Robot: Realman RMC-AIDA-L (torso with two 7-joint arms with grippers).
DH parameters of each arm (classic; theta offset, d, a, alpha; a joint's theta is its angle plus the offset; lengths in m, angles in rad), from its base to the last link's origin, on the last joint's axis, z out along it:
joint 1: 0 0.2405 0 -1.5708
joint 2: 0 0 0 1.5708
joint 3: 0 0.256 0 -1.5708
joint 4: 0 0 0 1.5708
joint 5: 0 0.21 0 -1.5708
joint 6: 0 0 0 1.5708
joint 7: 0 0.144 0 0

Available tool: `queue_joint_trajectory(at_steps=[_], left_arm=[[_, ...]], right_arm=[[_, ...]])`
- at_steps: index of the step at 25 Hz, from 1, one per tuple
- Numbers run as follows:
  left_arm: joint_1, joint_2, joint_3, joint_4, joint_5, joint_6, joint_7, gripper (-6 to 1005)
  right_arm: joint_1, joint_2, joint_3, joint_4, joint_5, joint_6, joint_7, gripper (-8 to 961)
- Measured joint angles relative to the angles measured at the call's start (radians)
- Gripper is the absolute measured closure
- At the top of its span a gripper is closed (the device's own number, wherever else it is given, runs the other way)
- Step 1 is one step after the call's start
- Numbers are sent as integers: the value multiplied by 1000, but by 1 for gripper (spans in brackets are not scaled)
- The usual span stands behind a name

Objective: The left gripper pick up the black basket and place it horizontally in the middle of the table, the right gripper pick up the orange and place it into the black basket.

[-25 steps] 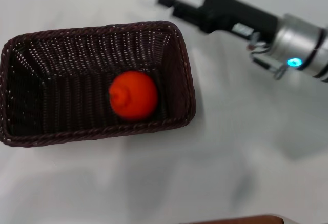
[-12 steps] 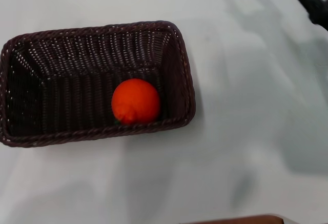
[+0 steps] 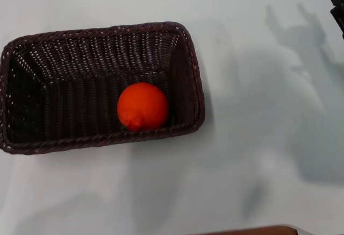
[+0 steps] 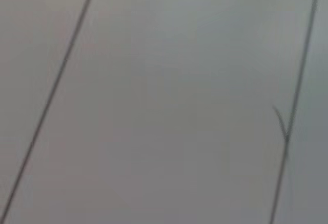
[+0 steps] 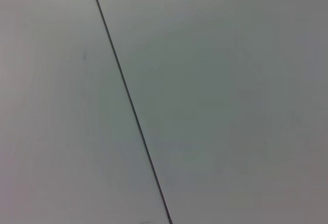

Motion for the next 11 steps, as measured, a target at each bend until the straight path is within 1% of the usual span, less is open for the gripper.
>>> queue_joint_trajectory(at_steps=[5,11], left_arm=[[-5,0,0,33,-72,27,1,202],[-7,1,0,37,-78,53,2,202]], right_arm=[[15,-3,14,7,1,1,-5,121],[48,-2,24,2,1,-24,-9,121]])
